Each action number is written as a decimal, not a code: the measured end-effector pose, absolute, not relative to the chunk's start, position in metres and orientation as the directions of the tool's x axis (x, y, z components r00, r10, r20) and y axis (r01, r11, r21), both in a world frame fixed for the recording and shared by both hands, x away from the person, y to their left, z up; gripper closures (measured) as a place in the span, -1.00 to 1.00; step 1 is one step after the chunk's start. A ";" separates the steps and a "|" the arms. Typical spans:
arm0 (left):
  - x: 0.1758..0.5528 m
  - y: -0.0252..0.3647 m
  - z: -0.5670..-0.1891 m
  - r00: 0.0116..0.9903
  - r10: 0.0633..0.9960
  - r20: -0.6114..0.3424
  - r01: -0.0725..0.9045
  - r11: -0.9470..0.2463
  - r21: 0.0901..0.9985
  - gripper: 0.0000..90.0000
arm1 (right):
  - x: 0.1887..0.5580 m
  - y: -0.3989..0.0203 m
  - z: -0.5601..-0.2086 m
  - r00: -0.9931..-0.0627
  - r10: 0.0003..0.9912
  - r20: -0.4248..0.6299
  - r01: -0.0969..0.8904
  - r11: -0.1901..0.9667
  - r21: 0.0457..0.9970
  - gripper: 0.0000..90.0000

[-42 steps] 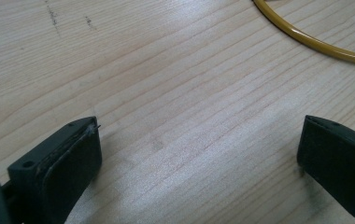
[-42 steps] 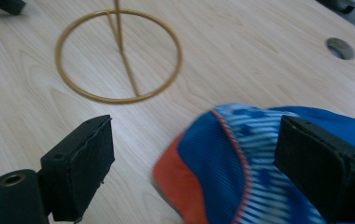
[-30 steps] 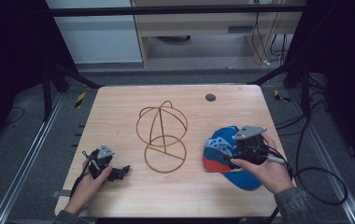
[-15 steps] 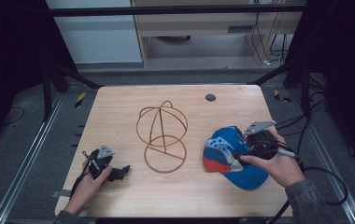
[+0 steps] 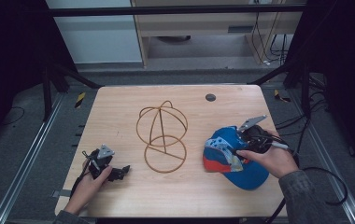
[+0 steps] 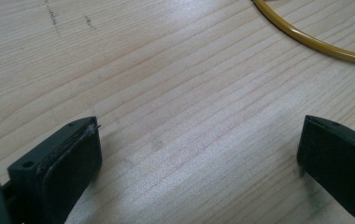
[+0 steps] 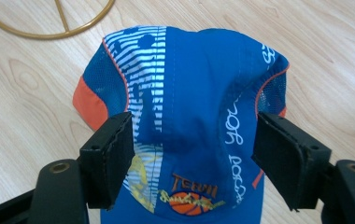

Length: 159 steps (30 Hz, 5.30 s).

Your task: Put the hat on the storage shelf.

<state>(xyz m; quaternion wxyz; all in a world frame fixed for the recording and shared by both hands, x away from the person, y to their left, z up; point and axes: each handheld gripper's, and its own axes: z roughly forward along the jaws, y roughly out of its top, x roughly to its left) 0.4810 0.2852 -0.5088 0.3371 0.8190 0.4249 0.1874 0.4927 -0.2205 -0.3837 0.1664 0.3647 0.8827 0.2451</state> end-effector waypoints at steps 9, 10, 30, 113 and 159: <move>0.481 0.285 -0.509 0.569 0.822 0.020 0.570 -0.412 0.711 -1.00 | 0.503 -0.216 -0.390 -0.678 0.730 -0.086 0.591 0.610 0.528 -0.39; 0.481 0.285 -0.509 0.569 0.822 0.020 0.570 -0.412 0.711 -1.00 | 0.504 -0.215 -0.391 -0.680 0.728 -0.085 0.591 0.614 0.524 -0.35; 0.481 0.285 -0.509 0.569 0.822 0.020 0.570 -0.411 0.712 -1.00 | 0.515 -0.218 -0.403 -0.696 0.718 -0.033 0.614 0.618 0.491 0.96; 0.481 0.285 -0.509 0.568 0.823 0.020 0.570 -0.411 0.711 -1.00 | 0.488 -0.193 -0.195 -0.770 0.621 -0.145 0.376 0.626 0.683 1.00; 0.481 0.285 -0.509 0.567 0.823 0.019 0.571 -0.409 0.712 -1.00 | 0.493 -0.142 -0.157 -0.815 0.548 -0.190 0.283 0.661 0.695 1.00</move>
